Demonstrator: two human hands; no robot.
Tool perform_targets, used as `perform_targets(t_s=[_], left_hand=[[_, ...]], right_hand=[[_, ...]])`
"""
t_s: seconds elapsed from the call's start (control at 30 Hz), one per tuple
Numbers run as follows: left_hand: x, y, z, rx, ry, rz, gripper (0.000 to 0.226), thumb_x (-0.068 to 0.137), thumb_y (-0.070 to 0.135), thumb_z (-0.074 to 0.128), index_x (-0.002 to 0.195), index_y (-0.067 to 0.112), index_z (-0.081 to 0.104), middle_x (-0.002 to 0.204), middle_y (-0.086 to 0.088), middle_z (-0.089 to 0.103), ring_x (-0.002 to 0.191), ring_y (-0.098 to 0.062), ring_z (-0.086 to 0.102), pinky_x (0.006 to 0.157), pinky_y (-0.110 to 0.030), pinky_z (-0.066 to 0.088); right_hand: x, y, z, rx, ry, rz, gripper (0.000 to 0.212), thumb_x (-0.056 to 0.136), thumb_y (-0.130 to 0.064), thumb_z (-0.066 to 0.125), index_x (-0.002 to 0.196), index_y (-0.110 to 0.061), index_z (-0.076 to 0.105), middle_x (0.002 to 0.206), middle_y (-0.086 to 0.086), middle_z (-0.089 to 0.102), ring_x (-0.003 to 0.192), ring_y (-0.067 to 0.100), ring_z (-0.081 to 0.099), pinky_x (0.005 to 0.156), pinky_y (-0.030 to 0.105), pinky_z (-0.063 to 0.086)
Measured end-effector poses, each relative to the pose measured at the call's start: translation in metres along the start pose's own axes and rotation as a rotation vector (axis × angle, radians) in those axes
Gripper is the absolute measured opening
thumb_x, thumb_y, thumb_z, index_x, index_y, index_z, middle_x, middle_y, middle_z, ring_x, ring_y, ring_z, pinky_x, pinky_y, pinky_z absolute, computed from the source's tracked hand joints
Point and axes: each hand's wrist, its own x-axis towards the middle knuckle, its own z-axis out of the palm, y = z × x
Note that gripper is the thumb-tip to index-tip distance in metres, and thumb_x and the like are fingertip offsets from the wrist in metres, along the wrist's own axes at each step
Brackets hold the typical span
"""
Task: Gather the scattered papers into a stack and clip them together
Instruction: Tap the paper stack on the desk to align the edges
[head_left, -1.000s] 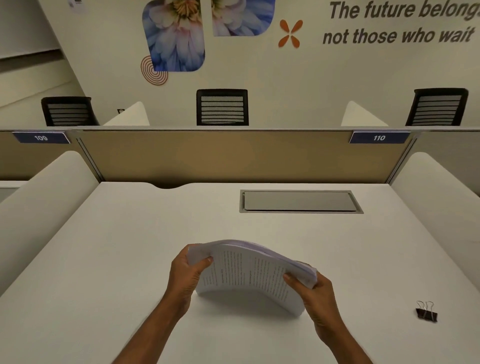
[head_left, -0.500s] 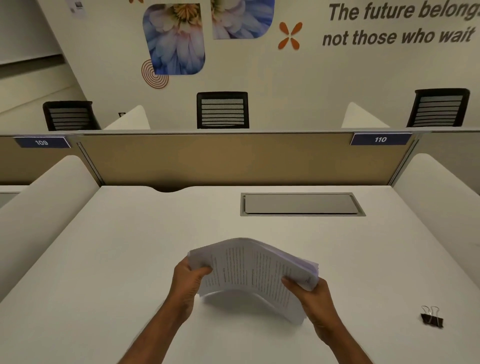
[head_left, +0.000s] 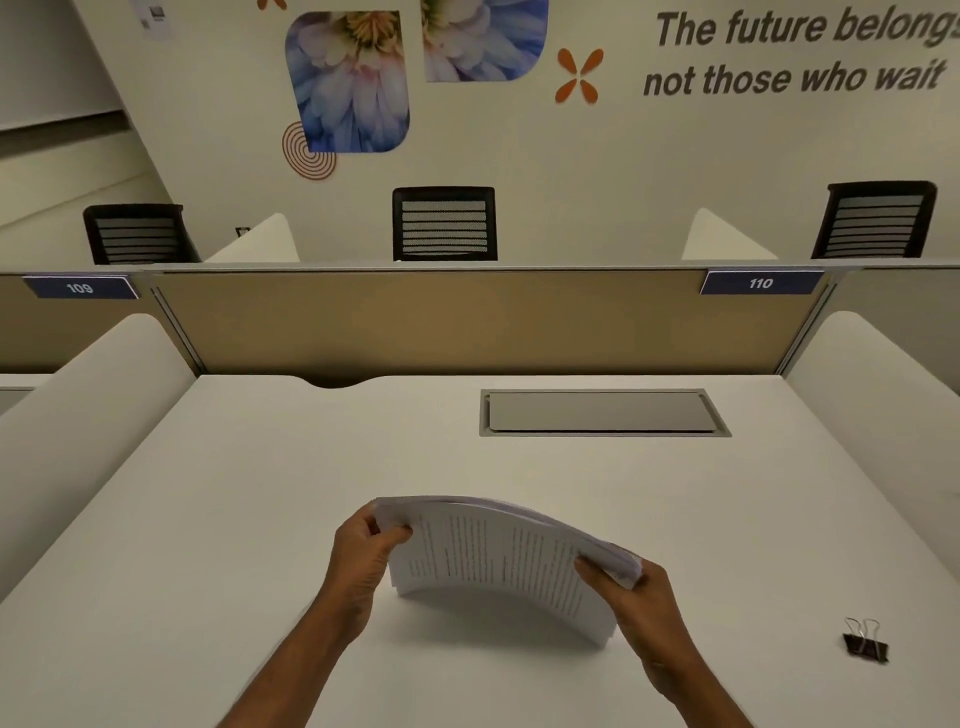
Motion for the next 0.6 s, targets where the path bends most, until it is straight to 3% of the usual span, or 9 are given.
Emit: perform_targets(t_s=[0.23,0.37,0.47,0.6], left_hand=[[0.0,0.005,0.009,-0.026,0.009,0.002,0.035,0.087,-0.011,0.061,0.105,0.017,0.069,0.103,-0.011,0.073,0.097,-0.027,0.063,0.074,-0.033,0.051],[0.0,-0.002,0.008,0.025,-0.031,-0.03,0.041,0.086,-0.013,0.061,0.113,0.017,0.067,0.105,-0.006,0.074,0.102,-0.025,0.065,0.071,-0.029,0.051],[-0.002,-0.012,0.014,0.023,-0.054,-0.081,0.044,0.085,-0.014,0.062,0.113,0.021,0.066,0.108,-0.007,0.074,0.107,-0.028,0.065,0.072,-0.028,0.052],[0.002,-0.012,0.012,-0.013,-0.007,-0.079,0.034,0.086,-0.01,0.064,0.103,0.018,0.069,0.103,-0.01,0.074,0.1,-0.028,0.062,0.075,-0.033,0.051]], right_hand=[[0.002,-0.001,0.006,0.057,0.056,-0.002,0.026,0.087,-0.016,0.079,0.111,-0.027,0.077,0.097,-0.006,0.081,0.096,0.019,0.073,0.072,0.027,0.058],[0.005,0.005,-0.005,0.045,-0.014,0.062,0.034,0.082,-0.016,0.084,0.113,-0.025,0.076,0.101,-0.003,0.082,0.101,0.019,0.074,0.073,0.025,0.058],[0.003,0.01,0.002,0.022,-0.018,0.107,0.036,0.072,-0.027,0.091,0.105,-0.028,0.076,0.101,-0.006,0.082,0.098,0.017,0.075,0.072,0.023,0.059],[0.007,0.011,-0.002,0.047,0.015,0.097,0.028,0.082,-0.017,0.084,0.107,-0.025,0.076,0.098,-0.004,0.082,0.098,0.021,0.074,0.076,0.031,0.059]])
